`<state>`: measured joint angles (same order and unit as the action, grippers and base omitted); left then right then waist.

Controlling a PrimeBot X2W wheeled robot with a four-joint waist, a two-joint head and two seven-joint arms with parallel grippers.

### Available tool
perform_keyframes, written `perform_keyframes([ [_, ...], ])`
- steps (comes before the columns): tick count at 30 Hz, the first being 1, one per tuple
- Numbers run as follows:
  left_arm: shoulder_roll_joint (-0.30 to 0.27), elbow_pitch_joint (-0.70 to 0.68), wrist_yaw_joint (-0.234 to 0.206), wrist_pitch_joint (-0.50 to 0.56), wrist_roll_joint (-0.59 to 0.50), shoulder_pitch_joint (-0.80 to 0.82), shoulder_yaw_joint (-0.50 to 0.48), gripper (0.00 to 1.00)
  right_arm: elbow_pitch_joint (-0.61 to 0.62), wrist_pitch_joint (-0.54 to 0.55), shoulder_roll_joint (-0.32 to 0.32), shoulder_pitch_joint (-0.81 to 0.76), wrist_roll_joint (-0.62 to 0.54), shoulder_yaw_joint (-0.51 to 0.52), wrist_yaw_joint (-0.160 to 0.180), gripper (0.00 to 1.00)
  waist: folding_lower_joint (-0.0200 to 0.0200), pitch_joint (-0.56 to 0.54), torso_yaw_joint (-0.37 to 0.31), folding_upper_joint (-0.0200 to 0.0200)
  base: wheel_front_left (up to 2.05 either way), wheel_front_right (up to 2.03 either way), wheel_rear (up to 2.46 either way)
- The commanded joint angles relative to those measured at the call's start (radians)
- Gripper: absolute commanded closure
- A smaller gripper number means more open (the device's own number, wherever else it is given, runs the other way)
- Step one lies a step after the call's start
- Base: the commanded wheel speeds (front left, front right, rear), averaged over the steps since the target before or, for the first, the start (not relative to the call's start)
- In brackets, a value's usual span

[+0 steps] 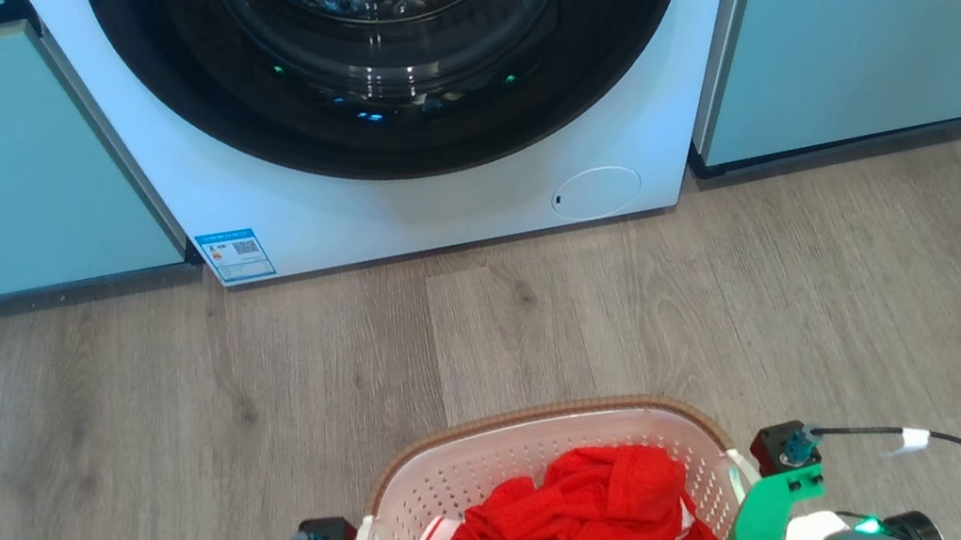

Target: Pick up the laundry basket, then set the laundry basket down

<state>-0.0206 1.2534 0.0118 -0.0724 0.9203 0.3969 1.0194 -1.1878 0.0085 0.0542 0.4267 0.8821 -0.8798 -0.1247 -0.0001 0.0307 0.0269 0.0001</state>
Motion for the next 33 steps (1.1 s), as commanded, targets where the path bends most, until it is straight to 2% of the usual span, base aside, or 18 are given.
perform_keyframes([
  [1,-0.030,0.010,-0.005,-0.006,0.006,0.030,-0.016,1.00,0.008,-0.005,-0.004,0.011,0.006,-0.028,-0.006,1.00,0.0001,-0.004,0.000,-0.0001,0.00,0.00,0.00],
  [33,-0.030,0.021,-0.013,-0.009,0.043,0.042,0.021,1.00,-0.020,-0.030,-0.004,0.045,0.093,-0.149,-0.006,1.00,0.0001,-0.012,0.000,-0.0001,0.00,0.00,0.00],
])
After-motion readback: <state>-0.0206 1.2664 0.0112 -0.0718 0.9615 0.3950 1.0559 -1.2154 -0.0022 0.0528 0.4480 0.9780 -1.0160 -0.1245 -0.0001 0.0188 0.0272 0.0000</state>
